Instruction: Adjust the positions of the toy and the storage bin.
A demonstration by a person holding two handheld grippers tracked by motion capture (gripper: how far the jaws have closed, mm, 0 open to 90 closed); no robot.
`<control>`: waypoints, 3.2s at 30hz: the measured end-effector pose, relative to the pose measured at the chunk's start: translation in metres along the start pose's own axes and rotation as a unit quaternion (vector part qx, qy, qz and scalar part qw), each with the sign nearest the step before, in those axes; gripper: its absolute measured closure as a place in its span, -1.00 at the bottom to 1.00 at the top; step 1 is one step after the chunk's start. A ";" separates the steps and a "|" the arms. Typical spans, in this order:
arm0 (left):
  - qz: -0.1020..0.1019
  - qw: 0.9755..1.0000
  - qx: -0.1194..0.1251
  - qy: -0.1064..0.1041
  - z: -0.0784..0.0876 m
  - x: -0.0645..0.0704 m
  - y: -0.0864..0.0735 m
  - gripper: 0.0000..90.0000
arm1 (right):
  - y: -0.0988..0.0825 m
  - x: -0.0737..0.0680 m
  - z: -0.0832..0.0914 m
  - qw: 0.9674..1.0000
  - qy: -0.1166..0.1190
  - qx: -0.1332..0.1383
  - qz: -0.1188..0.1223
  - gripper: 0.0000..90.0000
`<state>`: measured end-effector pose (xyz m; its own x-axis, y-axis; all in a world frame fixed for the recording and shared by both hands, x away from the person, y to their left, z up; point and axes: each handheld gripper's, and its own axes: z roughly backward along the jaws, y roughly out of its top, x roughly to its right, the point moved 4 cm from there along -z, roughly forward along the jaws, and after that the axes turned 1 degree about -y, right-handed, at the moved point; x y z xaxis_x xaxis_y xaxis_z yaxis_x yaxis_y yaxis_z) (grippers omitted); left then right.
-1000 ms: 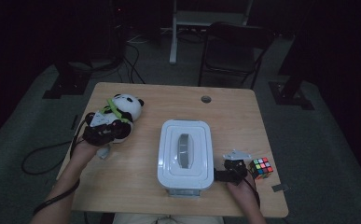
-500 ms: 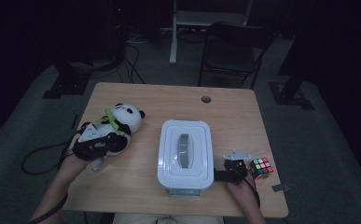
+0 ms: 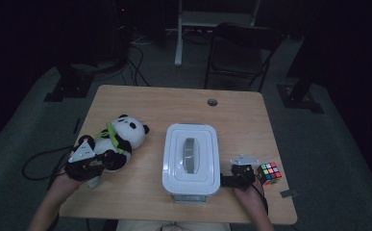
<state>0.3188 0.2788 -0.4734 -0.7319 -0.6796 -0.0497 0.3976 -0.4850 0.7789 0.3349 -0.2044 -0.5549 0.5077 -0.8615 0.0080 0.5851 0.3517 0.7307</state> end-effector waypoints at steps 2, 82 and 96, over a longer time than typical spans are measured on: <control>0.003 1.000 -0.001 0.001 0.003 0.001 -0.002 0.43 | 0.000 0.000 0.000 1.000 0.000 0.000 0.000 -0.63; -0.023 0.996 -0.010 -0.081 -0.077 0.101 0.014 -0.90 | 0.000 -0.001 0.000 1.000 -0.001 -0.001 -0.002 -0.63; -0.007 0.997 -0.016 -0.076 -0.086 0.094 -0.002 -0.90 | -0.001 -0.002 0.001 0.999 -0.025 -0.006 -0.025 -0.72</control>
<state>0.2968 0.1685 -0.5338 -0.8122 -0.5822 0.0364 0.4022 -0.5137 0.7578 0.3324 -0.2032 -0.5554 0.4457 -0.8952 0.0069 0.6168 0.3126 0.7223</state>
